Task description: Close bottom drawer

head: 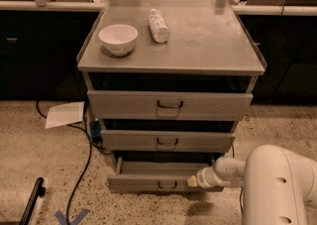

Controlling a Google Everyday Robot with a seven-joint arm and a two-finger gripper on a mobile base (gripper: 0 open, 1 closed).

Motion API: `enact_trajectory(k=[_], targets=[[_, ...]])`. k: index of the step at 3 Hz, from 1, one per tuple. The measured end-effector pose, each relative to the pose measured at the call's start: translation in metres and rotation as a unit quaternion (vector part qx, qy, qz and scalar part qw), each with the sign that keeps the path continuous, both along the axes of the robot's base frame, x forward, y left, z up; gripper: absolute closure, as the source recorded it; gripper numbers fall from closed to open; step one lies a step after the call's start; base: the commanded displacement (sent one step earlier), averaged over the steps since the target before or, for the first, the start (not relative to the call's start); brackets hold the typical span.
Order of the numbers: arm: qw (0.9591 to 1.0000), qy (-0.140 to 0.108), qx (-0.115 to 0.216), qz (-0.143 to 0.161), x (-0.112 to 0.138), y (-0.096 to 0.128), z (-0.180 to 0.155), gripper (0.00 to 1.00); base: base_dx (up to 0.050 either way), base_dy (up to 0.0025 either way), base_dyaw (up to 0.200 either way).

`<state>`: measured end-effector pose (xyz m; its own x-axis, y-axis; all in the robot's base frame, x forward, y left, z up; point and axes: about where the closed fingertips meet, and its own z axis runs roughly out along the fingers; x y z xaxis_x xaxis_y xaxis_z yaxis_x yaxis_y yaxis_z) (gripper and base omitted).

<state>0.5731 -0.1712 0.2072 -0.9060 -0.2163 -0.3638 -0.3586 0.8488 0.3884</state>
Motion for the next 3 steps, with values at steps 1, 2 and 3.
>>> enact_trajectory(k=[1,2,3], targets=[[0.9998,-0.009,0.009,-0.015,-0.007,0.001,-0.009,1.00,0.000,0.00000,0.000],[0.9999,0.003,0.009,0.006,-0.009,-0.005,-0.039,1.00,0.000,0.00000,0.000],[0.9990,0.037,0.017,0.019,-0.002,-0.011,-0.061,1.00,0.000,0.00000,0.000]])
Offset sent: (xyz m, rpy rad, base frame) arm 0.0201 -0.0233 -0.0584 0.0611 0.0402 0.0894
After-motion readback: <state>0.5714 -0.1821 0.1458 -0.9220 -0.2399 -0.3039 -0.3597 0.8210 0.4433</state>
